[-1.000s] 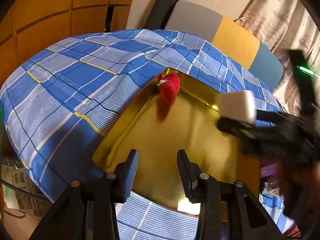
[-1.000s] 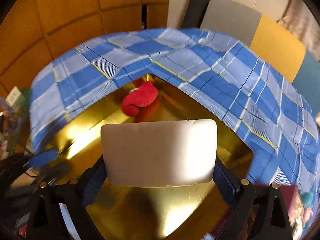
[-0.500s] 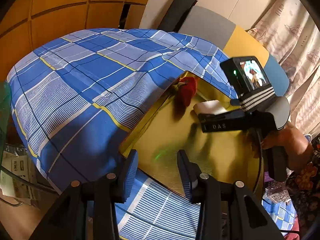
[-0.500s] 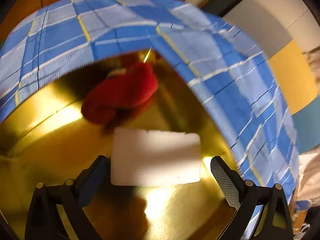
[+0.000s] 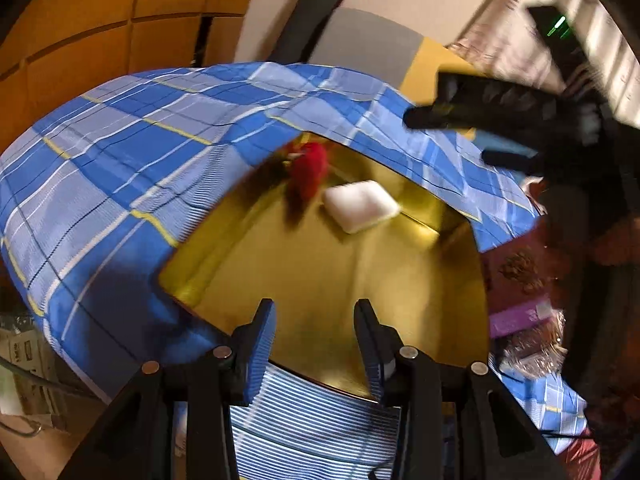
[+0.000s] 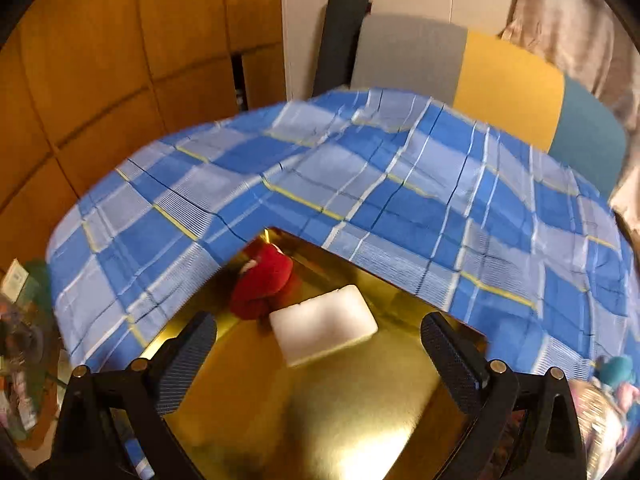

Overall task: Organize soft objects
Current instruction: 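Lower the white foam block into the gold tray and open the right tool, then move the right tool back and grasp the white cleaning-wipes pack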

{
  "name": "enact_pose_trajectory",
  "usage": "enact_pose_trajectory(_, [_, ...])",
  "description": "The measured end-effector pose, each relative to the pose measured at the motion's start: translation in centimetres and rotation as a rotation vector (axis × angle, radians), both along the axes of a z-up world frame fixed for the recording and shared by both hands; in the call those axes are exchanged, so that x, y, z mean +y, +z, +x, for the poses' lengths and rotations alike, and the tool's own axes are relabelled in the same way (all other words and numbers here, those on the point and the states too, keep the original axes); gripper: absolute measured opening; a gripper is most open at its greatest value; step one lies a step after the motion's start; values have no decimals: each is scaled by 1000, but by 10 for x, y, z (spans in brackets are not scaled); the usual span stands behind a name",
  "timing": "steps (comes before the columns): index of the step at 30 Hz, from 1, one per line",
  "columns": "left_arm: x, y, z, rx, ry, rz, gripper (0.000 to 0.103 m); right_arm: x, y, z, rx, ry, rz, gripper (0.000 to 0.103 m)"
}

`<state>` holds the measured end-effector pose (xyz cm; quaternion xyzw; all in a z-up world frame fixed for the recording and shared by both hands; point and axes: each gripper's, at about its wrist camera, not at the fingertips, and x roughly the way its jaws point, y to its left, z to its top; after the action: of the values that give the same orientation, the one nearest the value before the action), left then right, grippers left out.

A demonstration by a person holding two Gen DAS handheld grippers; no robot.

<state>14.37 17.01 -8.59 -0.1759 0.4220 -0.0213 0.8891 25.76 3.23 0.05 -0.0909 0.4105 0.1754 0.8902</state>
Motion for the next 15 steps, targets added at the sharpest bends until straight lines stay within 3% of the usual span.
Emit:
enact_pose_trajectory(7, [-45, 6, -16, -37, -129, 31, 41, -40, 44, -69, -80, 34, 125, 103])
enact_pose_trajectory(15, [-90, 10, -37, -67, -267, 38, 43, -134, 36, -128, -91, -52, 150, 103])
